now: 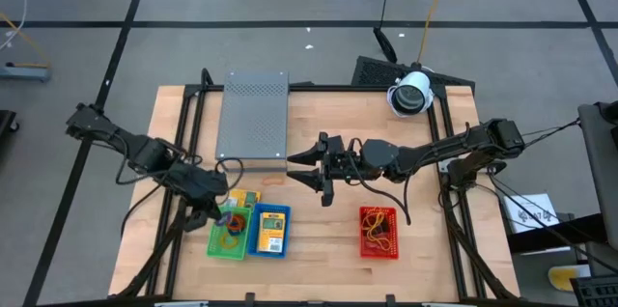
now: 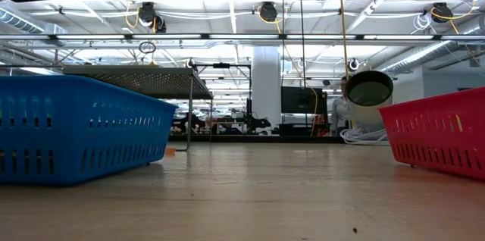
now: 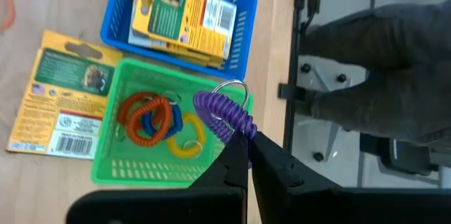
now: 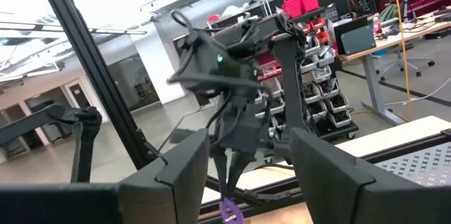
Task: Pick & Place Office Desk Supplies
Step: Put the purple spring rubberband into the green bin
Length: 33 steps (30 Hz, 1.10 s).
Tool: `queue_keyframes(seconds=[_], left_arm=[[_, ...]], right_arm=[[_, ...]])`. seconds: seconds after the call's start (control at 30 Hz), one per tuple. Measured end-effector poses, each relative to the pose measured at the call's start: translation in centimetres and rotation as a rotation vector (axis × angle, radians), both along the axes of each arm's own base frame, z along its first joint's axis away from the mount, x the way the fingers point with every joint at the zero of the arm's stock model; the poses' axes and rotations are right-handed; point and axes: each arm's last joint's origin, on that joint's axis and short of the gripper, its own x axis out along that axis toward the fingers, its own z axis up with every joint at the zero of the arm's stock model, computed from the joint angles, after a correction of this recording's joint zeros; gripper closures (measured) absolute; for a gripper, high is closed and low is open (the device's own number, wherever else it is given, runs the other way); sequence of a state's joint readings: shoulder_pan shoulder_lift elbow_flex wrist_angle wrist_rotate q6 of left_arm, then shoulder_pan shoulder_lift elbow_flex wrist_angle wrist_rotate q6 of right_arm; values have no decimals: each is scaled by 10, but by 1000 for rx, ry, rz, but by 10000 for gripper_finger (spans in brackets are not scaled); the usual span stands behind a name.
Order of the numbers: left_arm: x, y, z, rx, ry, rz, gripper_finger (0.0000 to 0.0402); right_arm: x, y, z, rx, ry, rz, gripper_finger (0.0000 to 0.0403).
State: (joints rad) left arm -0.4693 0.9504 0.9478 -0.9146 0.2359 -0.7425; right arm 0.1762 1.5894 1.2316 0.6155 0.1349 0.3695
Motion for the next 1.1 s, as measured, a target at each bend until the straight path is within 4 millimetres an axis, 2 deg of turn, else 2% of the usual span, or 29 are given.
queue_keyframes(seconds=[0.27, 0.73, 1.1], left_arm=[[9, -11, -10, 20, 57, -18, 397], [19, -15, -22, 84, 119, 13, 397], [19, -29, -61, 141, 272, -7, 390]], right_arm=[[0, 0, -1, -1, 7, -1, 214], [0, 0, -2, 6, 24, 5, 217], [0, 0, -2, 6, 25, 6, 219]])
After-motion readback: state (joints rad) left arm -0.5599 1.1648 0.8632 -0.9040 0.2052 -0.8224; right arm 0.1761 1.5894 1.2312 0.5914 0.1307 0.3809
